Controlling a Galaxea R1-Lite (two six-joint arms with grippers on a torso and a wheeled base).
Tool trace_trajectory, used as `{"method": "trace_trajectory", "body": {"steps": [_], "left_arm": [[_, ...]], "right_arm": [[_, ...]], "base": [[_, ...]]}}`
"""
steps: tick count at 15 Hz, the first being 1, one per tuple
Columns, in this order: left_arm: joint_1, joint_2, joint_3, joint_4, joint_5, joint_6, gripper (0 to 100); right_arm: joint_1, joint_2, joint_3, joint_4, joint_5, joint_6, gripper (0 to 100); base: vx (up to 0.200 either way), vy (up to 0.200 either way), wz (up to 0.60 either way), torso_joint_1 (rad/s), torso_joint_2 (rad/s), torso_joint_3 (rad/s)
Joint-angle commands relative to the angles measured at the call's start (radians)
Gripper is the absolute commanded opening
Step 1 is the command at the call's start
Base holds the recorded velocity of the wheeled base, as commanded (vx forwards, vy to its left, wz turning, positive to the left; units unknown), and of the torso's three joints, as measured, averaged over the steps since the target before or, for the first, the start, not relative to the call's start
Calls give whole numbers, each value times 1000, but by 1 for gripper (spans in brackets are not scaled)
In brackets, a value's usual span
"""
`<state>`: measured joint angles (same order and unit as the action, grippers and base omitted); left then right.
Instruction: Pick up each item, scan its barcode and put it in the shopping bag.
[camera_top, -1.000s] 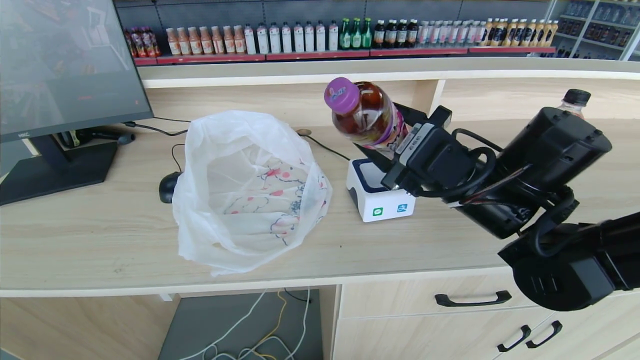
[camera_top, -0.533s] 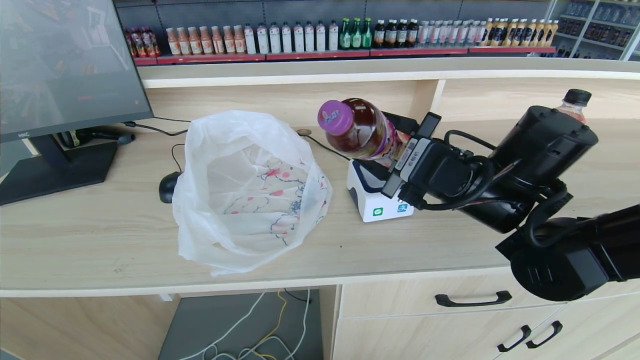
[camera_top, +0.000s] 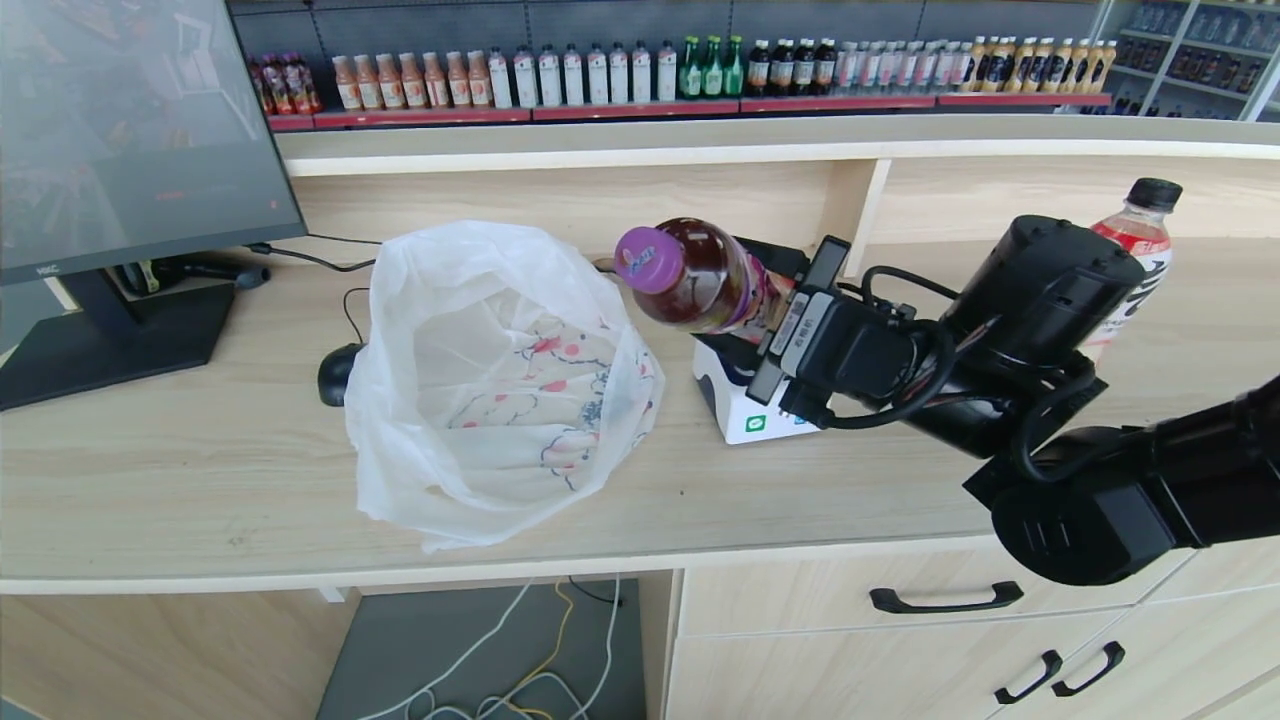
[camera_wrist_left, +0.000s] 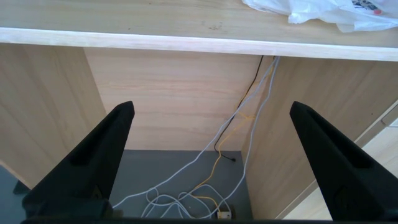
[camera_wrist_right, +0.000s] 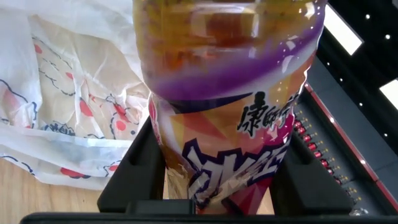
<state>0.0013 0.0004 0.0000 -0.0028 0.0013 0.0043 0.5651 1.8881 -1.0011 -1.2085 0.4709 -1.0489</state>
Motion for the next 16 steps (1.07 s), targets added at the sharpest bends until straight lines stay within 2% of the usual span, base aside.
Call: {"method": "trace_trajectory", "body": {"steps": [1, 7, 16], "left_arm": [[0, 0, 0, 0, 0, 0, 100], [0, 0, 0, 0, 0, 0, 100], [0, 0, 0, 0, 0, 0, 100]], "right_arm": [[1, 5, -1, 0, 2, -2, 0], [-2, 2, 44, 17, 9, -56, 0], [-51, 9, 41, 17, 20, -62, 0]], "base": [[0, 0, 0, 0, 0, 0], [0, 0, 0, 0, 0, 0], [0, 0, 0, 0, 0, 0]]}}
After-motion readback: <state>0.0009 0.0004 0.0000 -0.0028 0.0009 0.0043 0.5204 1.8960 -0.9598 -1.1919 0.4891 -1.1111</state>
